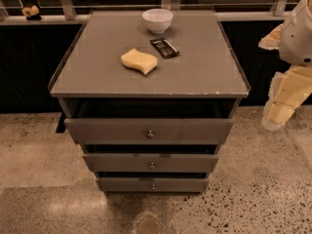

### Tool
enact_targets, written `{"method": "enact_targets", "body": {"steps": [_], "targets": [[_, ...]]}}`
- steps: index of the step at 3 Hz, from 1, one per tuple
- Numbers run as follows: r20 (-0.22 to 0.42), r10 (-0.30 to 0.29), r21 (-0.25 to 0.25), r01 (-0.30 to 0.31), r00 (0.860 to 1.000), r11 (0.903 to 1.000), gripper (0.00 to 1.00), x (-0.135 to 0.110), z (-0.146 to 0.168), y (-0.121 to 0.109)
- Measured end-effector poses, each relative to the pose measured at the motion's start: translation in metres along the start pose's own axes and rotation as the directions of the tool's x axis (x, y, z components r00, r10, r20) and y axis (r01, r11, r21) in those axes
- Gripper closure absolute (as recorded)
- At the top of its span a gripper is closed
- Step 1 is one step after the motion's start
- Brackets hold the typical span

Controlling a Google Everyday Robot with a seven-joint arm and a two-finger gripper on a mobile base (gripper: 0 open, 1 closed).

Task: Open top drawer

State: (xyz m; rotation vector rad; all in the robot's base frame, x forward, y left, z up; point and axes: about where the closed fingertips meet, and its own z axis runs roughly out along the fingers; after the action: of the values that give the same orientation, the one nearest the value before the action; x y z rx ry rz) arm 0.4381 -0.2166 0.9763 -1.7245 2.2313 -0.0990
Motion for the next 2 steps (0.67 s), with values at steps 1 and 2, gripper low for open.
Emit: {"method": "enact_targets", "body": {"steps": [1, 2], "targets": [[0.002, -0.005, 0.011, 0.004, 1.000, 0.9999, 0.00, 0.000, -0.002, 0.002], [0.038, -0.036, 0.020, 0.035, 0.999, 0.9992, 0.00, 0.006, 0.001, 0.033]]}}
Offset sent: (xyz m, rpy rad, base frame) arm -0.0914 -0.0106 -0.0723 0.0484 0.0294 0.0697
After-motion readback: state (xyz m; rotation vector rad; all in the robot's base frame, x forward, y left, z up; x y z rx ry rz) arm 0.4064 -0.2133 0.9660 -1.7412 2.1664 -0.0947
